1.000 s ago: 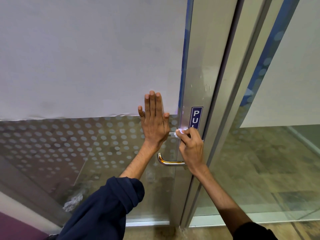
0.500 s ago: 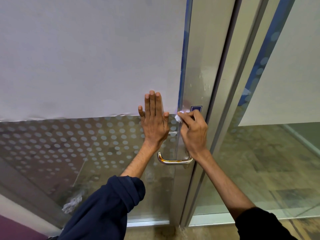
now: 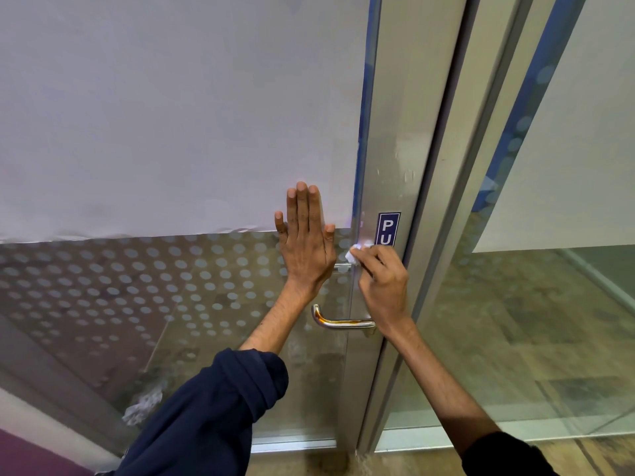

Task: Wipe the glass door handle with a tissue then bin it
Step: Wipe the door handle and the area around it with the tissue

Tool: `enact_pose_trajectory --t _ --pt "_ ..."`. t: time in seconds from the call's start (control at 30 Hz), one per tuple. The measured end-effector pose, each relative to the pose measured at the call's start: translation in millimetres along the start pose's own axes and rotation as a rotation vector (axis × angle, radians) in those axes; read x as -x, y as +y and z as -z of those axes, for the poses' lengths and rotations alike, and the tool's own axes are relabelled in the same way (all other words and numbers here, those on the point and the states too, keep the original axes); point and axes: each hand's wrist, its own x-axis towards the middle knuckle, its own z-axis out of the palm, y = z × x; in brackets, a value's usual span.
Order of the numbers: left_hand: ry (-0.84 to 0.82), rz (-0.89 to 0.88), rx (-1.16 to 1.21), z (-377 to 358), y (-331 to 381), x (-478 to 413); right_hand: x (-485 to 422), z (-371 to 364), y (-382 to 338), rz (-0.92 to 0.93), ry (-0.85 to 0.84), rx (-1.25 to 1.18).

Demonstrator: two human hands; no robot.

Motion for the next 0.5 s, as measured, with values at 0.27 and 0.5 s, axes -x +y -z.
enact_pose_trajectory --t 0.27,0.5 --pt "-0.026 0.011 0.003 4 1 0 29 -14 11 -0.030 -0.159 0.037" --pt "-0.045 0.016 -0.023 9 3 0 21 -5 8 0.045 -0.192 0.059"
